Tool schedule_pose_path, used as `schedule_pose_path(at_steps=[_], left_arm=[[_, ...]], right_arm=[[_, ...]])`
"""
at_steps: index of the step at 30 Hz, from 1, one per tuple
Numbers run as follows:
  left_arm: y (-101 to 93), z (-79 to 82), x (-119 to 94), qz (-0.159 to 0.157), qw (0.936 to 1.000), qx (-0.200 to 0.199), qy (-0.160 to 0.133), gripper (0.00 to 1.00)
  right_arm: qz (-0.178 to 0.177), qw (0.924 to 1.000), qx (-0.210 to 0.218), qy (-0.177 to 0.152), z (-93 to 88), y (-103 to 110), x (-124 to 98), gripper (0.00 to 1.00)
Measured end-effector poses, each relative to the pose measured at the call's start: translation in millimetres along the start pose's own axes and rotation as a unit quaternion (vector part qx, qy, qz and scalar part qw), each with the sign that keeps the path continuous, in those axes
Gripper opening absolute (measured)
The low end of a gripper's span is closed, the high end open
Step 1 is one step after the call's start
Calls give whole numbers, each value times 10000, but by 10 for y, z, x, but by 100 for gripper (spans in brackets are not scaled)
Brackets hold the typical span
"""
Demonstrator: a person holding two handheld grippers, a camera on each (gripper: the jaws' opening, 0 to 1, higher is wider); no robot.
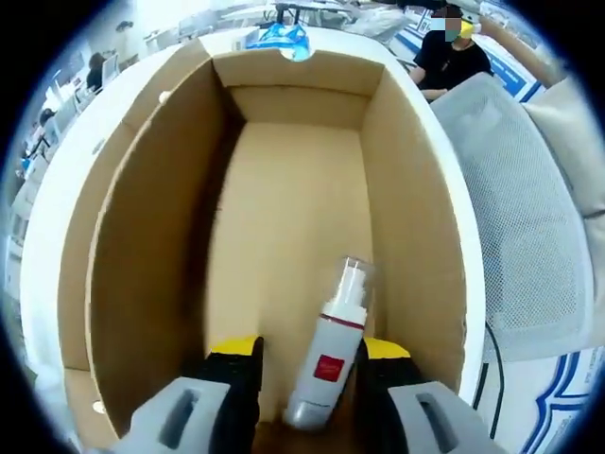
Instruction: Operate the shoe box by opening the lid, removing the specified soft item, and placing it in the target area until the item is outside and the box remains undamaged.
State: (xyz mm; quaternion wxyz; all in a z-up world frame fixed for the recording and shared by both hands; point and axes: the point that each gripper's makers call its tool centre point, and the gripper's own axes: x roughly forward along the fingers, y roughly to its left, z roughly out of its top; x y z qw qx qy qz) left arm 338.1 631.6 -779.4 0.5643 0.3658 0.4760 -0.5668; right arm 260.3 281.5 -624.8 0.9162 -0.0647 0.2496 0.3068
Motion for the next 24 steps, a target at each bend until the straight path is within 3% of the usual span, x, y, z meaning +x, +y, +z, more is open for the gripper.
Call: schedule_pose_path(at_steps=[5, 17, 24], left_arm=[[48, 0, 34, 110, 9999, -51, -101, 28], [92, 89, 60, 449, 9985, -145, -287, 21], [117, 91, 48, 646, 9972, -279, -240, 19]], right_arm=[[8, 10000, 14, -1, -14, 9, 14, 96], [13, 9999, 148, -87, -1, 48, 46, 96], [8, 9997, 207, -152, 12, 76, 59, 96]])
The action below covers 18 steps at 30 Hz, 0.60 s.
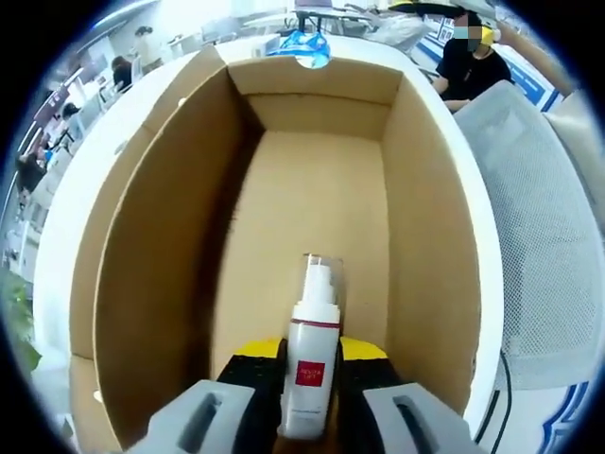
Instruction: Operate the shoe box by opening the lid, removing the specified soft item, and placing it in the target area until the item is outside and the box remains undamaged.
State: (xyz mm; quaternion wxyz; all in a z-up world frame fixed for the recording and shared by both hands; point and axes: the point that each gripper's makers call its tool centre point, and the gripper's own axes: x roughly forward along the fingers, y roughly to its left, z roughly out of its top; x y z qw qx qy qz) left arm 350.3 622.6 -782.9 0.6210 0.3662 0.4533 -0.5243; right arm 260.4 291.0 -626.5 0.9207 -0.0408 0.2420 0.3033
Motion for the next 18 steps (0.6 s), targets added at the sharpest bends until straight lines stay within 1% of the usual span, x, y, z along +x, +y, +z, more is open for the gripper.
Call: schedule_pose_path(at_steps=[4, 7, 12, 14, 18], left_arm=[[17, 14, -26, 135, 9999, -68, -19, 19], [27, 22, -54, 294, 9996, -33, 4, 19], [14, 54, -113, 399, 9991, -112, -106, 19], [18, 59, -142, 451, 9988, -140, -127, 19], [36, 106, -243, 626, 9971, -292, -309, 19]], right_arm=[[-16, 10000, 15, -49, 19, 18, 6, 96], [-32, 9999, 29, -102, 42, 35, 5, 93], [-19, 9998, 159, -89, 48, 68, 28, 92], [-19, 9998, 139, -108, 61, 82, 47, 92], [14, 9998, 165, -116, 83, 135, 108, 90]])
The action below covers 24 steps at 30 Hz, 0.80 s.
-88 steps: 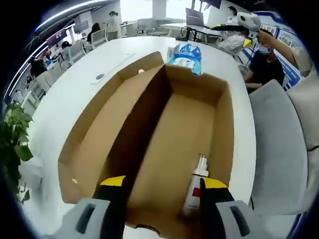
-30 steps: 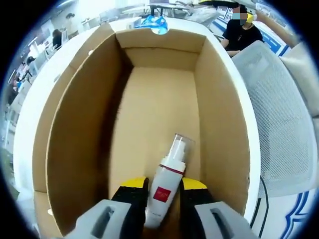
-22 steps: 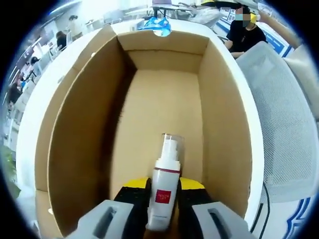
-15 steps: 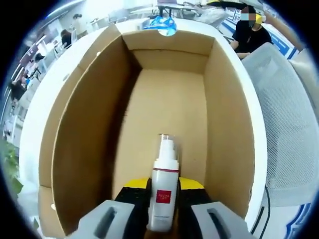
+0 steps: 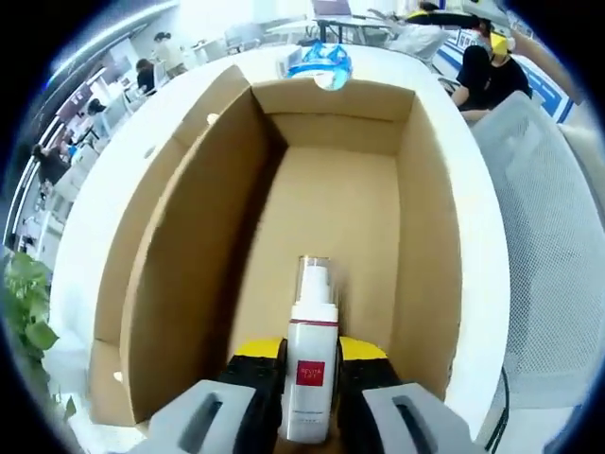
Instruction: Operate the shoe box by opening the lid, removing the specified soft item, and placing it in the target area until the item is outside and the box remains undamaged.
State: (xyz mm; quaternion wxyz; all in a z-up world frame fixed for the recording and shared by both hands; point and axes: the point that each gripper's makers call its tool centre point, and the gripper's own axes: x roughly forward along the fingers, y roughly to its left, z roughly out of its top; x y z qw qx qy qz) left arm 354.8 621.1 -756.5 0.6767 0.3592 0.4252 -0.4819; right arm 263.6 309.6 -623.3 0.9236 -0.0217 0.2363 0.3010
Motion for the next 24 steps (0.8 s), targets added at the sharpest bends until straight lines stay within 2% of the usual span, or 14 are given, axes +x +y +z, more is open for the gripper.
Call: schedule_pose_path(at_steps=[6, 10, 13, 18, 24], left_arm=[[-19, 115, -177, 269, 9990, -241, -271, 19], [-25, 191, -286, 494, 9972, -369, -419, 19], [-38, 298, -387, 614, 9943, -584, -649, 19], [-55, 419, -493, 762, 9911, -711, -831, 19], [-74, 641, -590, 879, 9831, -1081, -1185, 19]], right_arm=[[34, 10000, 19, 14, 19, 82, 108, 86], [25, 10000, 13, 62, 17, 125, 175, 78], [53, 10000, 38, 55, 33, 171, 231, 73], [37, 9998, 110, 130, 43, 240, 351, 66], [22, 9997, 109, 201, 63, 337, 503, 59]])
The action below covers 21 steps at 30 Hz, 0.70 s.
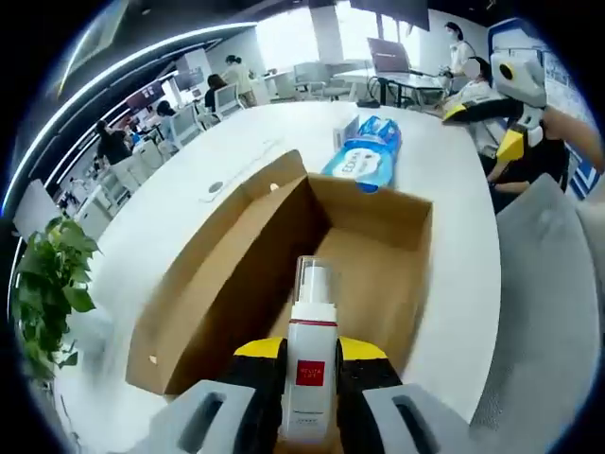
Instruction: Operate the shoe box by opening the lid, removing the specified soft item, and placing it in the target area until the item is outside and the box remains undamaged.
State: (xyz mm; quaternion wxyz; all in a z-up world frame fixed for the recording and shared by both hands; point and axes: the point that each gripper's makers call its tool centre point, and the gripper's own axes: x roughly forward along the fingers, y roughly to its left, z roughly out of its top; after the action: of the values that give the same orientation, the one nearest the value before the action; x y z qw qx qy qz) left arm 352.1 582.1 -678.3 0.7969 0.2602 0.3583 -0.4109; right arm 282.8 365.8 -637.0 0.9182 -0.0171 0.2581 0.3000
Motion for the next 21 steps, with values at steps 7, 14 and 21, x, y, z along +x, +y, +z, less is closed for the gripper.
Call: schedule_pose_path(at_steps=[7, 14, 21], left_arm=[[-161, 210, -28, -5, 9991, -247, -342, 19], [-328, 370, -22, 7, 9963, -517, -690, 19], [-507, 485, 17, 34, 9929, -762, -913, 19]], right_arm=[[23, 9997, 247, -61, 93, 100, 137, 48], [-63, 9984, 533, -157, 206, 144, 283, 36], [99, 9968, 767, -200, 298, 278, 432, 34]])
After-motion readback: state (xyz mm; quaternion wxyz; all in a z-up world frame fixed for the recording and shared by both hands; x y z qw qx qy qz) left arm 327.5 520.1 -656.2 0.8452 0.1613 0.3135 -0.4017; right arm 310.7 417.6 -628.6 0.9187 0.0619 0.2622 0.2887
